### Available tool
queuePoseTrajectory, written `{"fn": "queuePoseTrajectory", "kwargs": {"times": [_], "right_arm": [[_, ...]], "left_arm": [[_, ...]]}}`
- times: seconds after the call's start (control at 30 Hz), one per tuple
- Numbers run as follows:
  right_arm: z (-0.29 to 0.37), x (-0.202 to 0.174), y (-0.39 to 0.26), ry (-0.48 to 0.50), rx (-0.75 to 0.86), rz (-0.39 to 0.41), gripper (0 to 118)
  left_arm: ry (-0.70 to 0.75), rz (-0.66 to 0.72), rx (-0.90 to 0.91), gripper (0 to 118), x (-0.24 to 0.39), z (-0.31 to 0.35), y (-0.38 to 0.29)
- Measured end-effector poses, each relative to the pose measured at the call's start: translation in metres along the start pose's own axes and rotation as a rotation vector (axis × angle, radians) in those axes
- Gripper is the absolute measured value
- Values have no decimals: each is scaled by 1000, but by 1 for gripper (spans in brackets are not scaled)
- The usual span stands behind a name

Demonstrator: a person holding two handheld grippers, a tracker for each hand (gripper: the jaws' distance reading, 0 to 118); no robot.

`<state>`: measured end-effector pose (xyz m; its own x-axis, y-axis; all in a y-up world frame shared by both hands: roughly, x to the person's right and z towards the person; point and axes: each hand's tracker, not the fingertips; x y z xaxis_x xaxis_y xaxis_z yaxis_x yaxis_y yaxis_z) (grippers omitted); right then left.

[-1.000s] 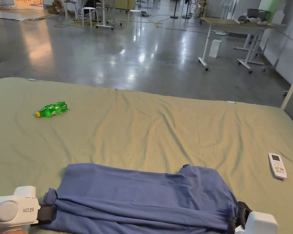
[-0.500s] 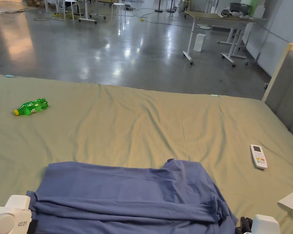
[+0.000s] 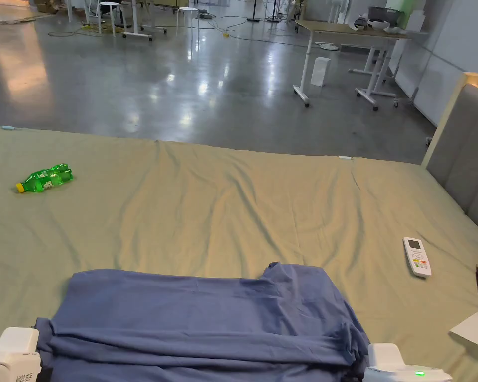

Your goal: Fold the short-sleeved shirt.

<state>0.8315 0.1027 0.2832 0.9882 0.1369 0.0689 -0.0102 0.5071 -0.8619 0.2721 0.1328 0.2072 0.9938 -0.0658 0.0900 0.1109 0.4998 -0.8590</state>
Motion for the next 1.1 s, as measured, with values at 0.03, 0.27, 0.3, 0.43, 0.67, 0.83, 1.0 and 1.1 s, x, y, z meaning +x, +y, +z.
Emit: {"fn": "queuePoseTrajectory", "kwargs": {"times": [0.03, 0.27, 0.3, 0.43, 0.67, 0.83, 1.0, 1.1], "right_arm": [[-2, 1, -1, -1, 4, -16, 62], [18, -18, -5, 25, 37, -20, 7], [19, -20, -6, 24, 40, -11, 7], [16, -16, -4, 16, 44, -38, 5], [53, -5, 12, 21, 106, -52, 5], [100, 2, 31, 23, 142, -64, 5], [114, 8, 36, 32, 162, -36, 5], [125, 16, 32, 37, 171, -47, 5]], "left_arm": [[-1, 1, -1, 8, 0, 0, 0], [1, 1, 3, 8, 4, -1, -2], [3, -2, 7, 8, 5, 0, -3], [-3, -2, 28, 8, -1, -2, -6], [-43, 8, 113, 7, -8, 31, 16], [-106, 45, 171, 7, -21, 54, 28], [-135, 44, 215, 6, -30, 76, 31], [-162, 89, 234, 7, -44, 88, 29]]}}
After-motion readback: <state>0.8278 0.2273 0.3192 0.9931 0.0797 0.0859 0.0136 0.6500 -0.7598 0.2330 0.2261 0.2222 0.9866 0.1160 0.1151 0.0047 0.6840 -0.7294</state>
